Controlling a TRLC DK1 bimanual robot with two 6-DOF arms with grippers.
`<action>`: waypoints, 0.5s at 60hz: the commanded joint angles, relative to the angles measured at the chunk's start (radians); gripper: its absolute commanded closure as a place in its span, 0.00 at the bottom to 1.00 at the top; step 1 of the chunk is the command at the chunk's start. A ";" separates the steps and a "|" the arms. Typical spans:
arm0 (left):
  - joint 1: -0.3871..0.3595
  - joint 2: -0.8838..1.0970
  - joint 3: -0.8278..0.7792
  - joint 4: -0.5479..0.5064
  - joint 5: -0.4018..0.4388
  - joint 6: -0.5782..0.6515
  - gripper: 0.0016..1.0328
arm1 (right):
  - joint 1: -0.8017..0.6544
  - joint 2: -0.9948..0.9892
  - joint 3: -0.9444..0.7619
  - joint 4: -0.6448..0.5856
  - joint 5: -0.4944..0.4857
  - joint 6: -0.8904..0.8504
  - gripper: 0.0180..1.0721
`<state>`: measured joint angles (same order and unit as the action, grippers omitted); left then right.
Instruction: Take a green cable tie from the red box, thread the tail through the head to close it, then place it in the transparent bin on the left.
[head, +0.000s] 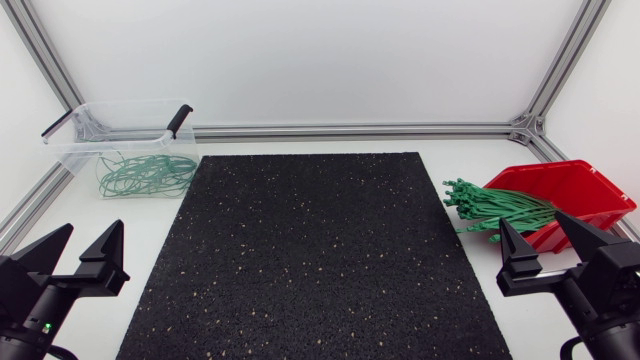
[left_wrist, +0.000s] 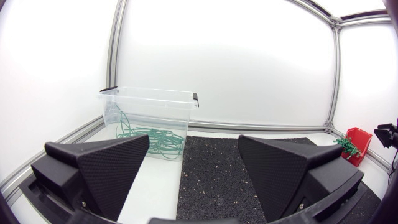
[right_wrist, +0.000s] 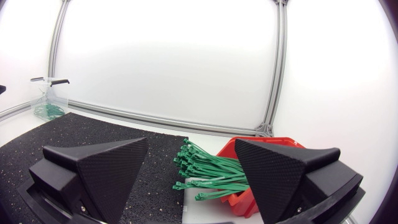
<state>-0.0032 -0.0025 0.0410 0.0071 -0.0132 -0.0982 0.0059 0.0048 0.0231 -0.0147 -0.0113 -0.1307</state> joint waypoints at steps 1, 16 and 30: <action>-0.006 -0.008 -0.039 -0.016 -0.005 -0.015 0.04 | 0.006 -0.011 -0.023 0.007 -0.001 0.020 0.03; -0.006 -0.008 -0.039 -0.016 -0.005 -0.015 0.04 | 0.006 -0.011 -0.023 0.009 0.001 0.022 0.03; -0.006 -0.008 -0.039 -0.016 -0.005 -0.015 0.04 | 0.005 -0.011 -0.022 0.015 0.010 0.022 0.03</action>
<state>-0.0032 -0.0025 0.0410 0.0071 -0.0132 -0.0978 0.0059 0.0044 0.0231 -0.0143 -0.0097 -0.1303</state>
